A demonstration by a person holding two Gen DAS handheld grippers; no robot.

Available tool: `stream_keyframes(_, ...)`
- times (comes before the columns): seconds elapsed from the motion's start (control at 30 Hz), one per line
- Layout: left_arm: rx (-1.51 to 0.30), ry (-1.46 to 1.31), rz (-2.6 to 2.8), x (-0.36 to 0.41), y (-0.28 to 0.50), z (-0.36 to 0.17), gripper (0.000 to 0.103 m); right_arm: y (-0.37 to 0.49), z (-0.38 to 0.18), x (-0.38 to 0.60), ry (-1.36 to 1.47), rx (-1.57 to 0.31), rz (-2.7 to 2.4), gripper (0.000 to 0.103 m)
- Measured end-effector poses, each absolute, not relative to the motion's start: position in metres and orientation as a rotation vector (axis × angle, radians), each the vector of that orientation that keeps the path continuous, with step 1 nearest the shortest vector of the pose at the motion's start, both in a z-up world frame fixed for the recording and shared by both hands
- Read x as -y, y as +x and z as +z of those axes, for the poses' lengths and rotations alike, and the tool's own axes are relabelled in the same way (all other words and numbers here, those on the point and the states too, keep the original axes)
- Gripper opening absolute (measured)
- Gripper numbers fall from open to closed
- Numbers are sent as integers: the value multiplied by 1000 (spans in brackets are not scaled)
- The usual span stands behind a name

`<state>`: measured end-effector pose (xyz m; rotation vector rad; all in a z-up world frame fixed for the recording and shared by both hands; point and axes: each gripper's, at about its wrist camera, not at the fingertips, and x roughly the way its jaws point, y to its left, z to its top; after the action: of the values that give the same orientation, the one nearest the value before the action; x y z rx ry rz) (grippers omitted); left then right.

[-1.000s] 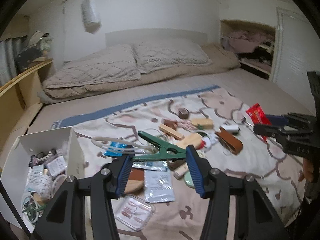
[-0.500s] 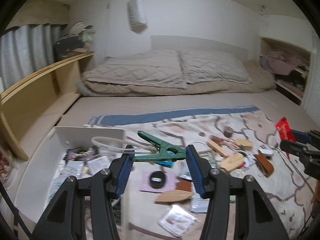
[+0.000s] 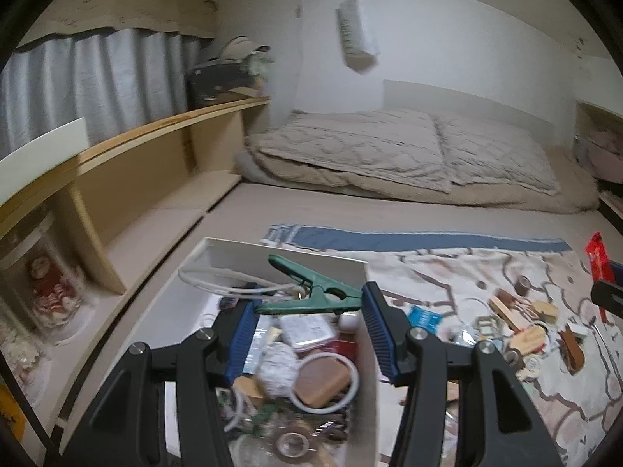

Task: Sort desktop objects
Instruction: 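Carry the red packet and green clothespin in both grippers over the white shoebox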

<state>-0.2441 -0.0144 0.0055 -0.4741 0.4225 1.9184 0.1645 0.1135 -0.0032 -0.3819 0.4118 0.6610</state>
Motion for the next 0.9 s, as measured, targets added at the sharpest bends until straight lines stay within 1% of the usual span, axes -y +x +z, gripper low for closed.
stream_keyframes(0.3,-401,-526,2010,24,-284,2,53,160,-6,-159,-392,-400,745,45)
stream_keyframes(0.9,-504,-796,2131,20,-352,-56,53,143,-48,-243,-455,-448,908,45)
